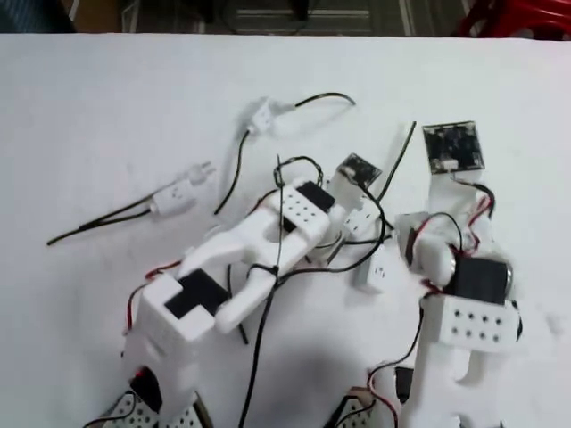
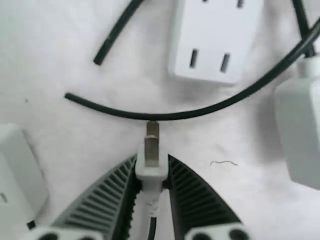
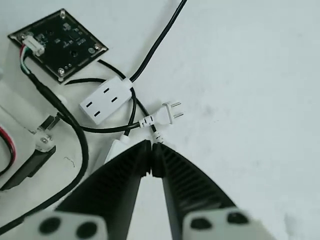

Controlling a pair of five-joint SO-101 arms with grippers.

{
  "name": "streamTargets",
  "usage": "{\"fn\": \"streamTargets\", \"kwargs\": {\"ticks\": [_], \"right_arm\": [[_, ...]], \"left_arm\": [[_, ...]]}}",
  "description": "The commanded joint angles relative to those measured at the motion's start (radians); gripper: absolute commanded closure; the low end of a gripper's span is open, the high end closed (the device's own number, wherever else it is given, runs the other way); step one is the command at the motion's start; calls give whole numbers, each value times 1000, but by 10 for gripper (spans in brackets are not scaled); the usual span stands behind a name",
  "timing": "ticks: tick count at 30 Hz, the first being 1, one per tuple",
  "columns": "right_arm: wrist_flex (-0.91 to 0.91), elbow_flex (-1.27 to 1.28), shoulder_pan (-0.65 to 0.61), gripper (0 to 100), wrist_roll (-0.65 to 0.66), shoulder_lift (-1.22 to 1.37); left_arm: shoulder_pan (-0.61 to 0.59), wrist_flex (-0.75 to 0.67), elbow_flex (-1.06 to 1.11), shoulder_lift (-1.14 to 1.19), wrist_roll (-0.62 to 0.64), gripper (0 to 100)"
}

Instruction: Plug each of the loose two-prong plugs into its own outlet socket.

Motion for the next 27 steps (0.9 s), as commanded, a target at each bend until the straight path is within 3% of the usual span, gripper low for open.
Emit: {"fn": "streamTargets", "kwargs": {"ticks": [1,10,18,23,27], "right_arm": [[-10,-11,24,974,68,-81],[-7,-9,24,978,89,-137],[-7,-72,16,978,87,-143],[-5,-127,1,978,9,-134],[16,-132,-130,978,-35,-134]], "left_arm": [[10,-160,121,-217,6,976],[13,-690,565,-679,8,976],[94,-1185,948,-949,8,976],[94,-1384,1115,-1084,8,976],[104,-1516,1235,-1244,8,976]]}}
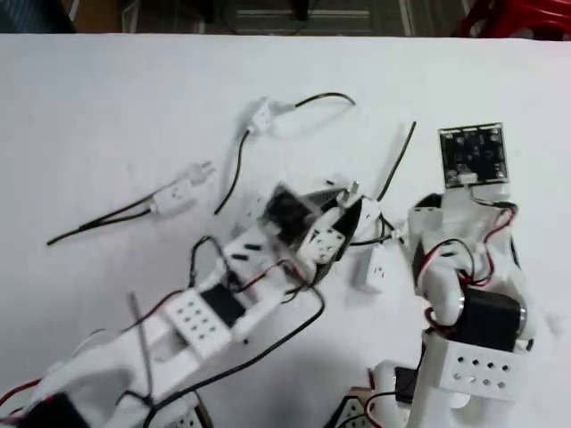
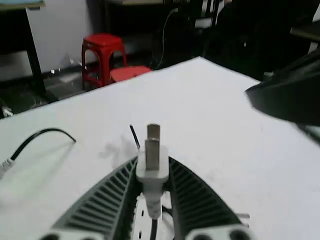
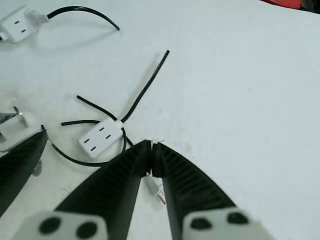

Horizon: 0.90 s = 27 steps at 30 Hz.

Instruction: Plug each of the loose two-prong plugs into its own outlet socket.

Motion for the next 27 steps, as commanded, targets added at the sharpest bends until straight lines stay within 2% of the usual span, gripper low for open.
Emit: {"fn": "streamTargets", "kwargs": {"ticks": [1,8,15,19,27], "right_arm": [[16,-44,-122,978,-54,-10],[38,-169,-262,978,-94,-8],[231,-420,-441,978,-94,-7],[295,-506,-553,978,-95,5],[394,-720,-647,978,-124,242]], "left_arm": [[18,-167,107,-222,9,976],[15,-181,210,-440,6,976],[13,-180,311,-650,5,976],[13,-180,334,-668,5,976],[13,-129,330,-668,3,976]]}}
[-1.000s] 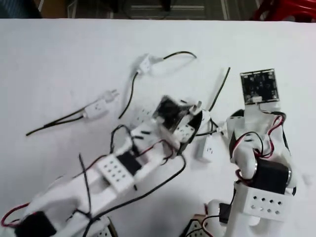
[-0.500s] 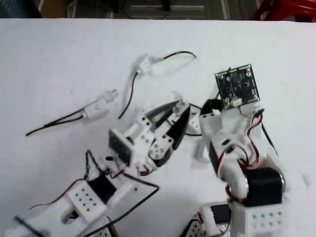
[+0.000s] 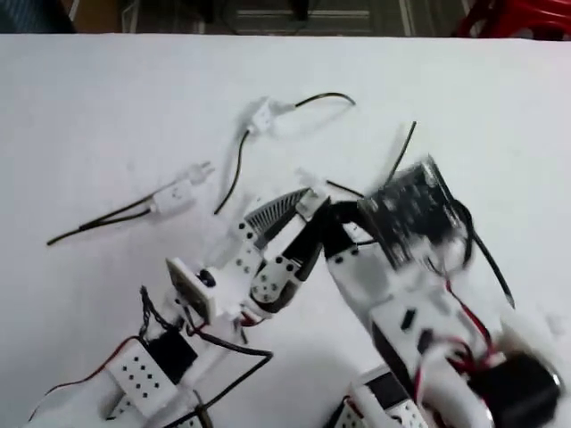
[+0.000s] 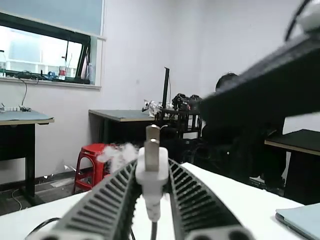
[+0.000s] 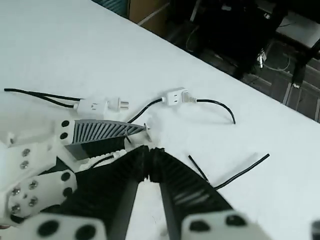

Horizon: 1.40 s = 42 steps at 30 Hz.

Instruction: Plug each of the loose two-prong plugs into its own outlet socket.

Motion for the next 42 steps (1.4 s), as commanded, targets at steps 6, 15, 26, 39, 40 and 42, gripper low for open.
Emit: {"fn": "streamTargets", "kwargs": {"ticks": [6,15,26,39,40,42], "right_arm": [[70,-215,-130,978,-43,236],[71,-189,-54,978,-41,240],[-81,80,219,978,38,239],[-130,-15,266,978,94,240],[-107,-66,260,978,94,240],[-56,-173,229,978,94,240]], "left_arm": [[13,14,-11,-24,5,976],[12,14,-11,-27,5,976],[-50,9,-11,-30,6,976],[-50,14,-11,-30,6,976],[-50,14,-11,-30,6,976],[-51,14,-11,-30,6,976]]}}
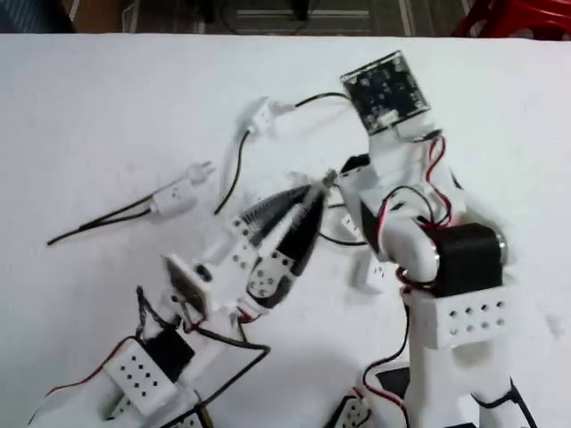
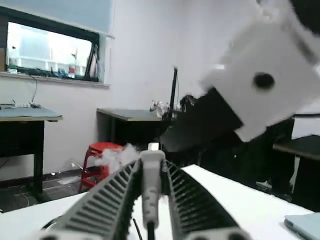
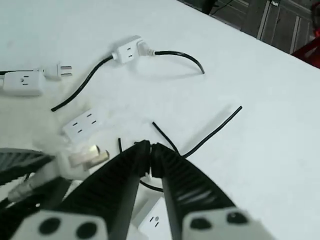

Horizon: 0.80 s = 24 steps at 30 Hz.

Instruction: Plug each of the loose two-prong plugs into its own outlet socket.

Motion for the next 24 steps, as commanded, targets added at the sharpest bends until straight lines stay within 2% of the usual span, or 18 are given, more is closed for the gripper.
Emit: {"fn": "streamTargets", "kwargs": {"ticks": [1,5,8,13,19,24], "right_arm": [[82,-212,-39,978,8,-2],[182,-396,-73,978,8,4],[189,-410,-70,979,8,-5],[188,-301,28,979,8,4],[186,-129,99,979,8,-5],[185,31,143,979,9,-5]], "left_arm": [[-15,-5,-17,-25,2,976],[-15,5,-15,-19,5,976],[-16,106,-48,-18,8,976],[-24,400,-180,-18,9,976],[-159,626,-316,-8,6,976],[-208,790,-503,206,0,976]]}}
